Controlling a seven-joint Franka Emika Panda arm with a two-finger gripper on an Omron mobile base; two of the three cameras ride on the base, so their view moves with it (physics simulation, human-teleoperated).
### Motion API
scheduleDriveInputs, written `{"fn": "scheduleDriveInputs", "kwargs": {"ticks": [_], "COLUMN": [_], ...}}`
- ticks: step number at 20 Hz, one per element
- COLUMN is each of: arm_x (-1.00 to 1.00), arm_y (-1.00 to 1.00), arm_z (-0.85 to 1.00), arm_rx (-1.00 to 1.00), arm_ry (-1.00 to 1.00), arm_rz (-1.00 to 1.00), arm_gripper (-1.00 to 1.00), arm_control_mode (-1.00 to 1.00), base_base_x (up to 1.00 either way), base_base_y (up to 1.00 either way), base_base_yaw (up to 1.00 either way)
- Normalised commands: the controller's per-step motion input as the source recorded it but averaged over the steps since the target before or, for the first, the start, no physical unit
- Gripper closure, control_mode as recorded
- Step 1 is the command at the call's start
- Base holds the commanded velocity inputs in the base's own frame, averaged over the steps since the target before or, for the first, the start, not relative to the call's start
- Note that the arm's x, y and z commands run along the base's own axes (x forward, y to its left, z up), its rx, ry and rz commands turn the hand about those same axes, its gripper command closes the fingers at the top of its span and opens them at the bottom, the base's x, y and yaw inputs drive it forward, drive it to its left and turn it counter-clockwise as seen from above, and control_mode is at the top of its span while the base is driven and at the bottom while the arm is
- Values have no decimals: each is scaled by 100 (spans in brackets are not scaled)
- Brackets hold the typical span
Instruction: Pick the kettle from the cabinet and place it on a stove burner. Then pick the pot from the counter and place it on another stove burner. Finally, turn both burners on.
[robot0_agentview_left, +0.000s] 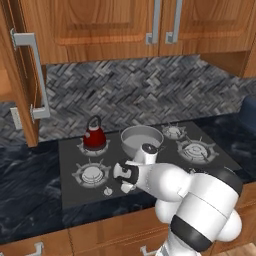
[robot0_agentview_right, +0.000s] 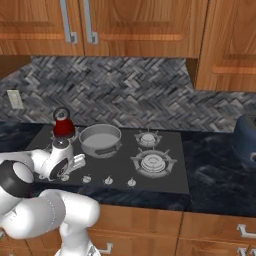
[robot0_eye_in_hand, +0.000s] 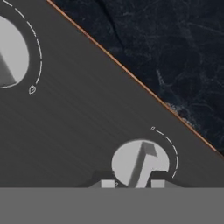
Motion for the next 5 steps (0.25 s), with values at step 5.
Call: {"fn": "scheduleDriveInputs", "kwargs": {"ticks": [5], "arm_x": [-16], "arm_y": [53], "arm_z": [-44], "arm_rx": [-25], "arm_ry": [-11], "arm_rz": [18], "arm_gripper": [100], "arm_control_mode": [-100], "base_base_x": [0], "base_base_y": [0], "base_base_yaw": [0]}}
